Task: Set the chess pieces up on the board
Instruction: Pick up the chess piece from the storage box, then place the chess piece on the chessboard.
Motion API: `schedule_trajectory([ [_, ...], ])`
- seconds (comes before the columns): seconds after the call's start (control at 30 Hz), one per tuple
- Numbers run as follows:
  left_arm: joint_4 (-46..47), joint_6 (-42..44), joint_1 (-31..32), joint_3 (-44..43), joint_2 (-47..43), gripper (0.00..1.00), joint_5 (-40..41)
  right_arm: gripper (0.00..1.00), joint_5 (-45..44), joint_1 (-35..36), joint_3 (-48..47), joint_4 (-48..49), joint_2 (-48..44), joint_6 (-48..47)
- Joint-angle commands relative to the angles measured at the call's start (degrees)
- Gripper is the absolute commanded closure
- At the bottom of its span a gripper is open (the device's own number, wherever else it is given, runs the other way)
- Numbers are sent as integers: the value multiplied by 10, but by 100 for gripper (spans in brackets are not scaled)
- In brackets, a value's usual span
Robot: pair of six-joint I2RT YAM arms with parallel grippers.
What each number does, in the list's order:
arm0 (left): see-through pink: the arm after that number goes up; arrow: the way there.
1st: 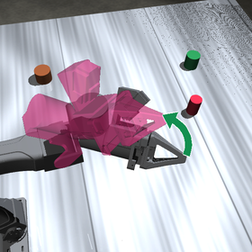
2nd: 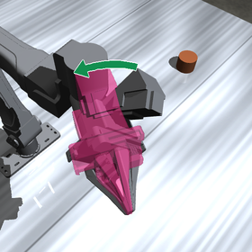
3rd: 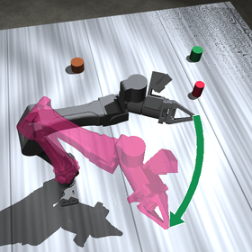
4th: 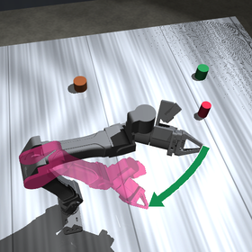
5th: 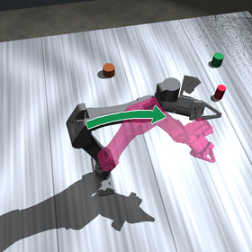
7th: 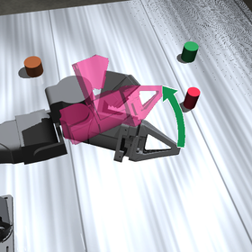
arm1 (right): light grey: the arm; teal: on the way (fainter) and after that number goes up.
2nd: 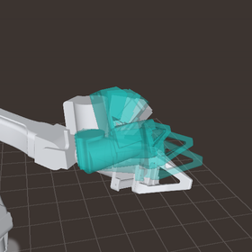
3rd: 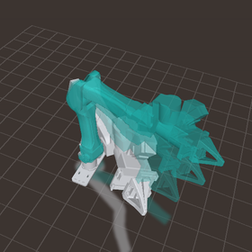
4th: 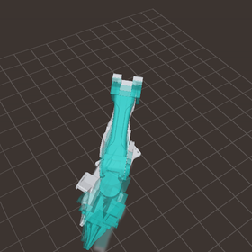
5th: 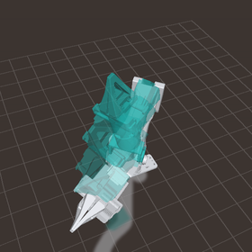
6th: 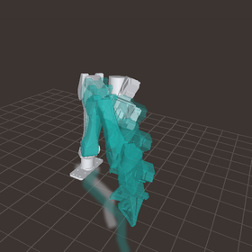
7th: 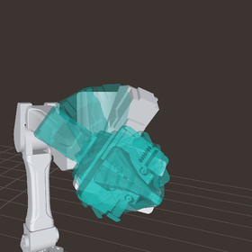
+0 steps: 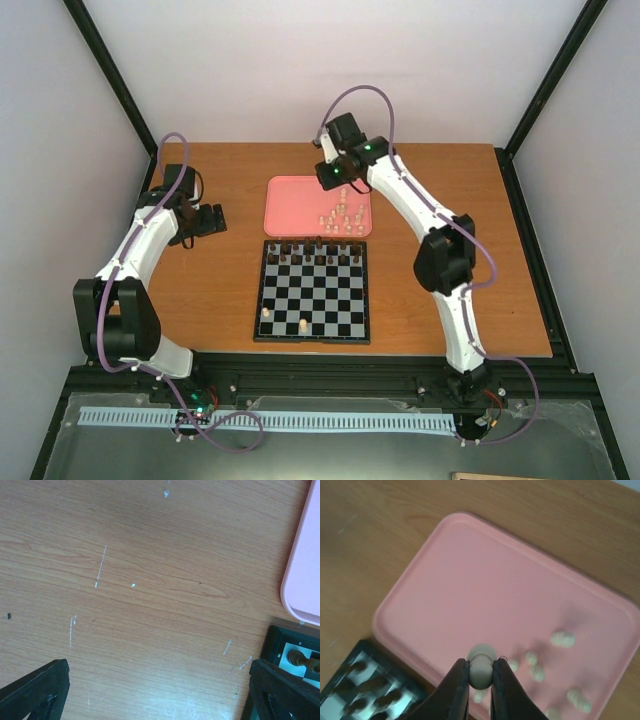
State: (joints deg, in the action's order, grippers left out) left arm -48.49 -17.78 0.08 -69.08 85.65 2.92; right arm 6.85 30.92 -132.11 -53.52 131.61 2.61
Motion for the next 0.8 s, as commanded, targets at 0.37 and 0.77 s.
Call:
schedule_trajectory([
  [0.37, -9, 3, 4, -37, -25, 0, 5, 91, -13, 218, 414, 22, -301, 62],
  [0.77, 2, 1, 4, -20, -38, 0, 3, 91, -11, 331, 458, 75, -254, 65],
])
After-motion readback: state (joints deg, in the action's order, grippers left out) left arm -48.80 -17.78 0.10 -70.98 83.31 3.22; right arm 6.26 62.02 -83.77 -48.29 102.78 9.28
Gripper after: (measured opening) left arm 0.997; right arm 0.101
